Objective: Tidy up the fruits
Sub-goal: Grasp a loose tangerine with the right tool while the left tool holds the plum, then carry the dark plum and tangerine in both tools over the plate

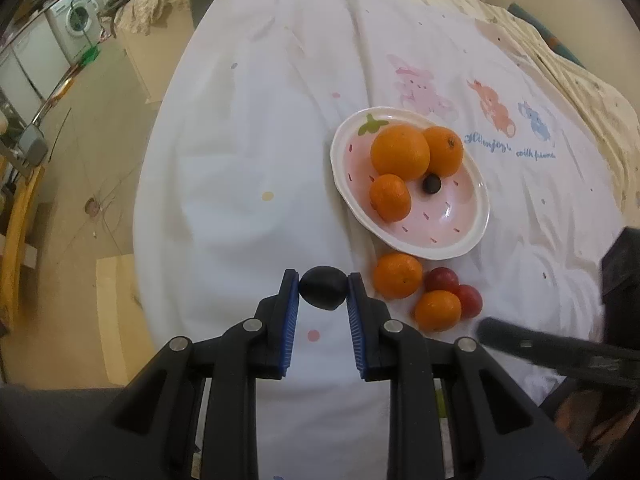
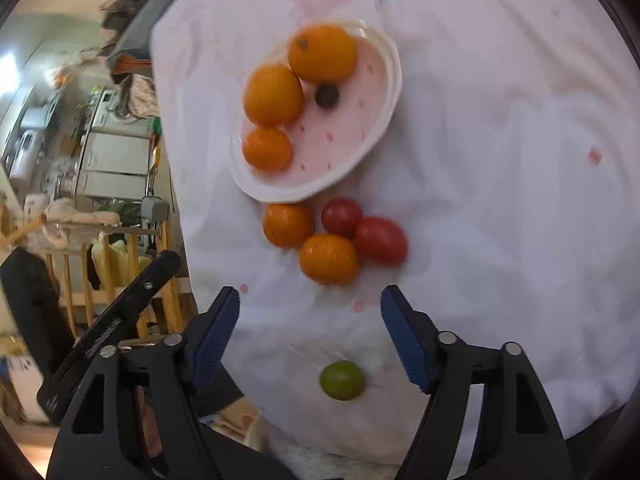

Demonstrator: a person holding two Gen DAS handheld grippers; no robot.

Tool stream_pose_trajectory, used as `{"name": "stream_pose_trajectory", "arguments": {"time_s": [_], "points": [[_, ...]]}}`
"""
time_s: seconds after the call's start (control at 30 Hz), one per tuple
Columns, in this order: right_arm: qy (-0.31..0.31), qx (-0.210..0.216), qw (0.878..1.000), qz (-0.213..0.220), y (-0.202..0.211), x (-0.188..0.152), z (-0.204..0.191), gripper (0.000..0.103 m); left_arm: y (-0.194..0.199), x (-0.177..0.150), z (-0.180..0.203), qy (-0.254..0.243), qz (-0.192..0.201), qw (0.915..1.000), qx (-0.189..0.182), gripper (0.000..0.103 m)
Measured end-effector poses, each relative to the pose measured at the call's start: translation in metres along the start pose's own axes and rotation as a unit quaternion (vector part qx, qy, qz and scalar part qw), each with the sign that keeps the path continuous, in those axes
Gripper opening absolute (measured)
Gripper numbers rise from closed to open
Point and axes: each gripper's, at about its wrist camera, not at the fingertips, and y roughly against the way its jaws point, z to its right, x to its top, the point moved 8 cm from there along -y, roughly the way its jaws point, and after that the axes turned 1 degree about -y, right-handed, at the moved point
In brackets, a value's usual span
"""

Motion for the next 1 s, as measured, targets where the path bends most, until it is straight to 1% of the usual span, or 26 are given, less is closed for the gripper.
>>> {"name": "stream_pose_trajectory", "arguments": {"time_s": [0.07, 0.17, 0.37, 0.43, 0.5, 0.6, 0.67, 0.8, 1.0], "points": [[-0.018, -0.010, 1.000, 0.001, -0.009, 0.001, 0.002, 0.070, 0.000, 0.000, 0.001, 0.005, -0.006, 0.9999, -0.010, 0.020], [-0.034, -0.033, 0.999, 0.006, -0.019, 0.006, 0.006, 0.069, 0.002, -0.002, 0.000, 0.008, -0.007, 0.9998, -0.014, 0.020], [-0.042, -0.062, 0.997, -0.001, -0.037, 0.010, 0.012, 0.059, 0.002, -0.003, -0.001, 0.007, -0.014, 0.9998, -0.014, 0.020], [-0.043, -0.063, 0.997, 0.001, -0.038, 0.012, 0.014, 0.055, 0.002, -0.004, 0.000, 0.003, -0.013, 0.9998, -0.012, 0.020], [-0.043, -0.055, 0.998, 0.000, -0.038, 0.011, 0.013, 0.047, 0.002, -0.004, 0.001, -0.001, -0.012, 0.9999, -0.009, 0.020], [-0.029, -0.054, 0.998, -0.001, -0.035, 0.010, 0.009, 0.046, 0.001, -0.004, 0.003, -0.003, -0.012, 0.9999, -0.007, 0.020], [-0.024, -0.042, 0.999, -0.003, -0.033, 0.010, 0.008, 0.046, 0.001, -0.005, 0.003, -0.004, -0.011, 0.9999, -0.006, 0.020], [-0.012, -0.033, 0.999, -0.001, -0.027, 0.009, 0.003, 0.046, 0.000, -0.005, 0.003, -0.006, -0.010, 0.9999, 0.000, 0.020], [0.001, -0.015, 1.000, 0.003, -0.007, 0.003, -0.002, 0.046, -0.004, -0.005, 0.004, -0.011, -0.012, 0.9999, 0.004, 0.020]]}}
